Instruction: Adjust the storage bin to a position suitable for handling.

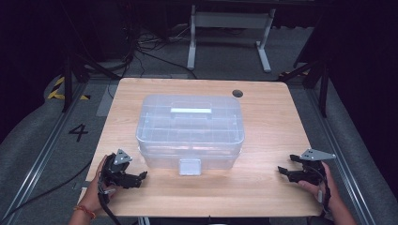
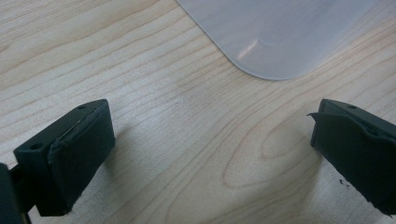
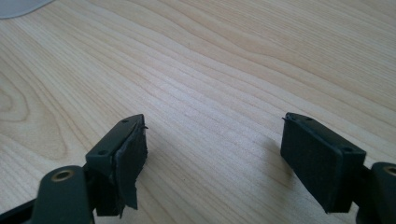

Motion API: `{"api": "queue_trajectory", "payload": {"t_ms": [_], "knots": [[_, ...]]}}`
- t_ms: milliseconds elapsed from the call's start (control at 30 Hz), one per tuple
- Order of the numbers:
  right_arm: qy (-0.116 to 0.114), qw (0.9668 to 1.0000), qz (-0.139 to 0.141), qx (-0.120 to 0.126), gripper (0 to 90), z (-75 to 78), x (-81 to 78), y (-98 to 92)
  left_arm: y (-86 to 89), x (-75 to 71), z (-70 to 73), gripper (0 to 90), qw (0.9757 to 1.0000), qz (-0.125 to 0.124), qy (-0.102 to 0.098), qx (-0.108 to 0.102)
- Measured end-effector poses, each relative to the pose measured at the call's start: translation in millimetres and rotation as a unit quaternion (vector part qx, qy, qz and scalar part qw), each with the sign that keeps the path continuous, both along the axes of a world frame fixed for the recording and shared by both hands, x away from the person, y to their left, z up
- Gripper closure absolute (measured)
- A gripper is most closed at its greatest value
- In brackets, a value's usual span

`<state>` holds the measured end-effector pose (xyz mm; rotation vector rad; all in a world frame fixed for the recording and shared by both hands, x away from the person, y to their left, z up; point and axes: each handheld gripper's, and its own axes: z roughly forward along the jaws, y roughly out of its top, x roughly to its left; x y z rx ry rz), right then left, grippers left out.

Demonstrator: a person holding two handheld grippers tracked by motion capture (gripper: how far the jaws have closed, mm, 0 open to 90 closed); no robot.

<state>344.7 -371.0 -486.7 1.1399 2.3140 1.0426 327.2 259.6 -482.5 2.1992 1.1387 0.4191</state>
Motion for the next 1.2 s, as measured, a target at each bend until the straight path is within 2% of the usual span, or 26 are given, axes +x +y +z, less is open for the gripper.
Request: {"api": "queue_trajectory", "payload": {"t_ms": [267, 333, 500, 867, 900, 1067, 1200], "knots": [[0.001, 1.0000, 0.000, 0.000, 22.7, 0.1, -0.3, -0.1, 3.2, -1.9, 0.0, 0.6, 0.9999, -0.013, -0.005, 0.003], [0.001, 1.0000, -0.001, 0.000, 22.7, 0.1, -0.3, 0.1, 3.2, -3.1, -0.4, 0.6, 0.9999, -0.011, -0.003, -0.002], [0.002, 1.0000, -0.002, -0.001, 23.3, 0.7, -0.3, 0.5, 5.0, -2.9, 0.0, 0.9, 0.9998, -0.020, -0.007, 0.004], [0.016, 0.9997, -0.019, -0.005, 30.1, 4.8, 3.4, 1.3, 10.0, -1.6, 0.2, 0.7, 0.9995, -0.031, -0.001, 0.002], [0.019, 0.9997, -0.016, -0.002, 30.1, 5.3, 3.7, 1.9, 9.4, -2.0, -0.4, 0.6, 0.9995, -0.031, 0.005, -0.005], [0.009, 1.0000, -0.001, 0.000, 30.7, 12.2, 4.0, 8.9, 10.0, -1.8, -0.3, 0.6, 0.9995, -0.032, 0.005, -0.005], [-0.008, 0.9999, 0.015, -0.003, 33.6, 19.9, 3.7, 15.4, 10.5, -1.8, -0.2, 0.6, 0.9995, -0.032, 0.004, -0.004]]}}
